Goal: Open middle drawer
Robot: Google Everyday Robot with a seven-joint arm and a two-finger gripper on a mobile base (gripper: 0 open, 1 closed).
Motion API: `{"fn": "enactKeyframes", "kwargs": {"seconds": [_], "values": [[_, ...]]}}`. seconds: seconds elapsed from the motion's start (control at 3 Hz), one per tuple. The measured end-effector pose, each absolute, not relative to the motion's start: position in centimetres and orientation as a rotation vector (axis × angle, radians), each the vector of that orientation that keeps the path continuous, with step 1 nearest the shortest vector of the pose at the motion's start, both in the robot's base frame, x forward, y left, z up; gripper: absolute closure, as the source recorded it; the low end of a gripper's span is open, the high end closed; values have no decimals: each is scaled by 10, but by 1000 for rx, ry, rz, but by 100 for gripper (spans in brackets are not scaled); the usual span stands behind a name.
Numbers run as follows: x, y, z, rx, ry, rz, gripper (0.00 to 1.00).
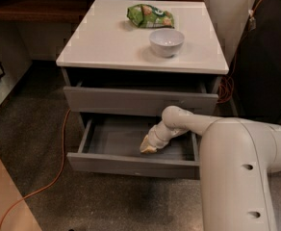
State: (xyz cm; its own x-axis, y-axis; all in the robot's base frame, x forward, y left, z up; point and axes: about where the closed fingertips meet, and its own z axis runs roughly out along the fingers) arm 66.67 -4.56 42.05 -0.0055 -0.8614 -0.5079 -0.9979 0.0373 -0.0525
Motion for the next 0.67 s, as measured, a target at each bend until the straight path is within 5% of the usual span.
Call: {"fn": "enactKeyframes", "kwargs": {"seconds": [0.67], "values": [[645, -34, 408, -1901, 1936, 490, 100]]}}
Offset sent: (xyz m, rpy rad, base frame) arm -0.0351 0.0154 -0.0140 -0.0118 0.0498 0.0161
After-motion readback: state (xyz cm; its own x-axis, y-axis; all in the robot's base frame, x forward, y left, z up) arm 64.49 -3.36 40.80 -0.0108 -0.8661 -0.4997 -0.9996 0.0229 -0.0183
